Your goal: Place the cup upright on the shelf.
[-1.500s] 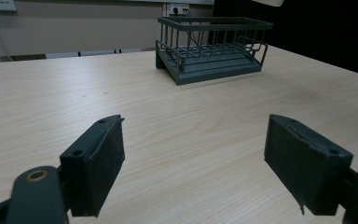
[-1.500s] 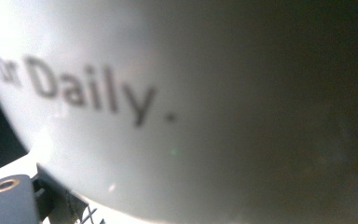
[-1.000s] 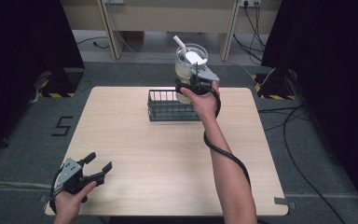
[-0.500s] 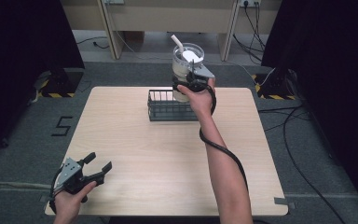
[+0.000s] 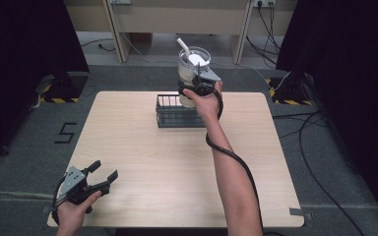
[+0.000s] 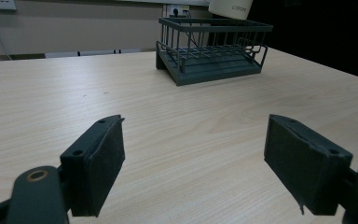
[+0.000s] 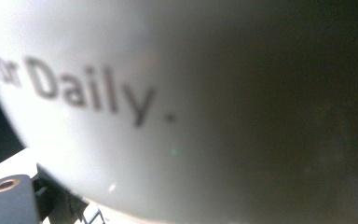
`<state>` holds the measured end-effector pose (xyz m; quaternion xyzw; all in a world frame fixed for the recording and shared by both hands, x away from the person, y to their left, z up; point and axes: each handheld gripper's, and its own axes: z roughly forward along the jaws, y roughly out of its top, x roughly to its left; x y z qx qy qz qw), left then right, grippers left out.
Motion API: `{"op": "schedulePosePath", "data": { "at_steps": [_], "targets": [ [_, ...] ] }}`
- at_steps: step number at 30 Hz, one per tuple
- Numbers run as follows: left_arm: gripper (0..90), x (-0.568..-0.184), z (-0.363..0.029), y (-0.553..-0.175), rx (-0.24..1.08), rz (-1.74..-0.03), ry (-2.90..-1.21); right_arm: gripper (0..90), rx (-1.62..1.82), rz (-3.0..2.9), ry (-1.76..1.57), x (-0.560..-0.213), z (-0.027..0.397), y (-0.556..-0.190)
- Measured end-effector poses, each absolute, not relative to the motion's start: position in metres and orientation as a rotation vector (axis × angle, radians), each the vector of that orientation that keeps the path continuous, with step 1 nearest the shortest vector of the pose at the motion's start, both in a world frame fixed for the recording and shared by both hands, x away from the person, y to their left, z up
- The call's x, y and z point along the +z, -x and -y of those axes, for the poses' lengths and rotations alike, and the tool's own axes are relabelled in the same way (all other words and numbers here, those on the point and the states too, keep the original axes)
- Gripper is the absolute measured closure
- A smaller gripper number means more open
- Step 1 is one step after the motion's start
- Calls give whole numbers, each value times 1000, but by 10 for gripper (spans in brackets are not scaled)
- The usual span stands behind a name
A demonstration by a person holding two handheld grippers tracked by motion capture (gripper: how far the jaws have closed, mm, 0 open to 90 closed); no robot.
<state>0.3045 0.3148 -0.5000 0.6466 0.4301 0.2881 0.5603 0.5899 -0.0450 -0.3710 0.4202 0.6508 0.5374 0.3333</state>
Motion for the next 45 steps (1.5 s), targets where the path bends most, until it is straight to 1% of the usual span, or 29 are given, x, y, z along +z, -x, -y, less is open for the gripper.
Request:
{"op": "schedulePosePath", "data": {
  "at_steps": [18,35,45],
  "targets": [
    [195,-500,-315,-304,677,-1012,-1524,102,1370,-1717,-1136,-386,40,-601],
    [195,-500,-314,-304,675,-1009,-1525,101,1330,-1748,-1185,-409,39,-609],
    [195,-500,-315,-304,674,-1011,-1522,101,1300,-1761,-1184,-417,39,-611]
  ]
}}
